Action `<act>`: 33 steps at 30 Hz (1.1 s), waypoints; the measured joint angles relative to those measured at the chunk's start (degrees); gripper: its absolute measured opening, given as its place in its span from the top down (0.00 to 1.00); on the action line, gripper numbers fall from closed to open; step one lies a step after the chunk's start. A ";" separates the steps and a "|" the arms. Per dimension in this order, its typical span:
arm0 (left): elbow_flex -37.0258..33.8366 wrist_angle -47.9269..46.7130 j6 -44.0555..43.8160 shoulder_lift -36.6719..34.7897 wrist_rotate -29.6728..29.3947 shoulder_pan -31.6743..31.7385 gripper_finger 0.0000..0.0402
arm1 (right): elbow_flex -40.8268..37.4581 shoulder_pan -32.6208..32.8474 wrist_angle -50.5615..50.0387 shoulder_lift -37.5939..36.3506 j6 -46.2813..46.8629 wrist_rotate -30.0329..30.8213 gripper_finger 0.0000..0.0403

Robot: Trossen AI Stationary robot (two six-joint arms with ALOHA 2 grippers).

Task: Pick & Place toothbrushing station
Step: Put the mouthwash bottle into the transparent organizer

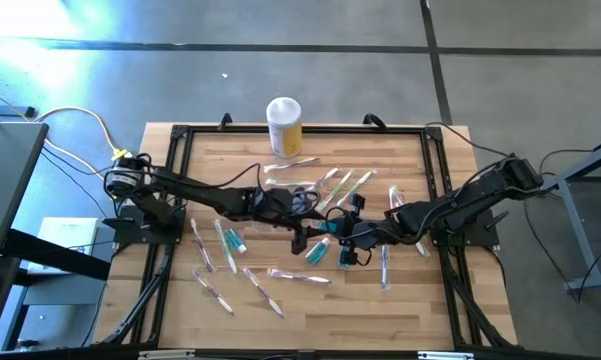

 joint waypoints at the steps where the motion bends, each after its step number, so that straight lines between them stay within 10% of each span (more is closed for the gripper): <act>1: 0.00 0.44 0.00 -0.02 0.02 0.00 0.50 | 0.00 0.00 0.00 0.00 0.00 0.00 0.75; 10: 0.02 0.47 0.47 -0.17 0.02 0.00 0.53 | -0.02 0.00 -0.31 0.02 0.00 0.00 0.75; 19: 0.02 0.15 2.85 -0.17 0.19 0.00 0.78 | -0.02 -0.02 -0.44 0.07 -0.17 0.20 0.75; 33: 0.02 -0.04 3.67 -0.17 0.41 0.00 0.78 | 0.00 0.23 -1.41 0.05 2.45 -0.58 0.63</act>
